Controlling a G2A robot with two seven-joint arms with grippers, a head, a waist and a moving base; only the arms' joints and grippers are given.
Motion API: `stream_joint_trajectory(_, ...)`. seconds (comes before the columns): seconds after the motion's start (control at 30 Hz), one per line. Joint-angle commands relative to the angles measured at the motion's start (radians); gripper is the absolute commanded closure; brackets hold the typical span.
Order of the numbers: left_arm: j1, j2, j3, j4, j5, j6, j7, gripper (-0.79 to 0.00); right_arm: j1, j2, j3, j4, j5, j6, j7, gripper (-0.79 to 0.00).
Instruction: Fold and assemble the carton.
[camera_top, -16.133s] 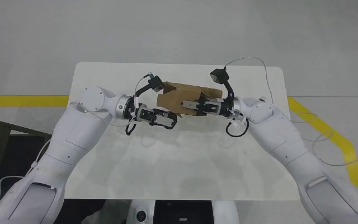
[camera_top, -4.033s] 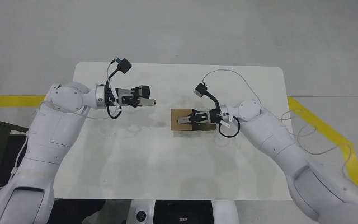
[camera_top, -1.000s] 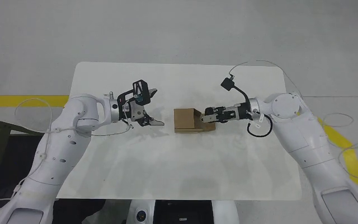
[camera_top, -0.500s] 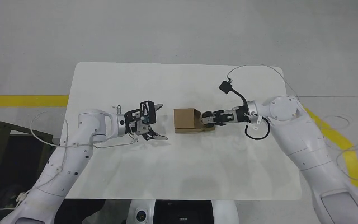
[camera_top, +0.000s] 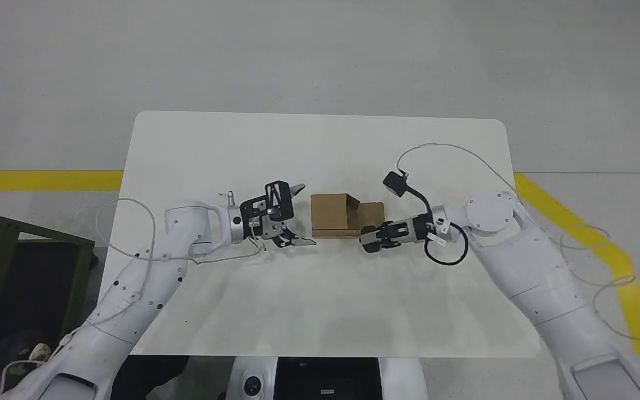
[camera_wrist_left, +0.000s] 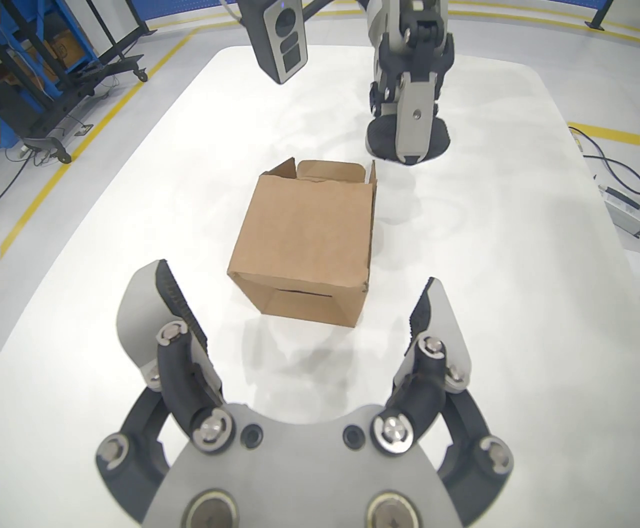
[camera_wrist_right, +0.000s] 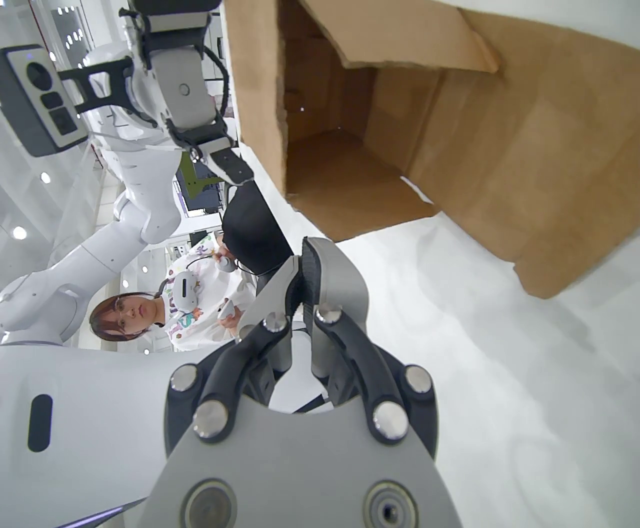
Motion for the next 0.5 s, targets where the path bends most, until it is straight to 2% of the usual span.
stream_joint_trajectory(0.0,-0.01,-0.004,0.011,0.014,0.004,-0.001,0.003,-0.785,-0.01,0.002,0.004,0.001,-0.006,-0.002,-0.009,0.0)
stream_joint_trajectory(0.23,-0.039,-0.02,0.051,0.046,0.013,0.0,-0.008,-0.785,-0.031,0.012,0.041,-0.048,-0.024,-0.028,-0.046,0.0)
stream_joint_trajectory(0.47,-0.053,-0.031,0.065,0.068,0.012,0.023,-0.023,-0.785,-0.049,0.014,0.037,-0.057,-0.034,-0.003,-0.034,0.0)
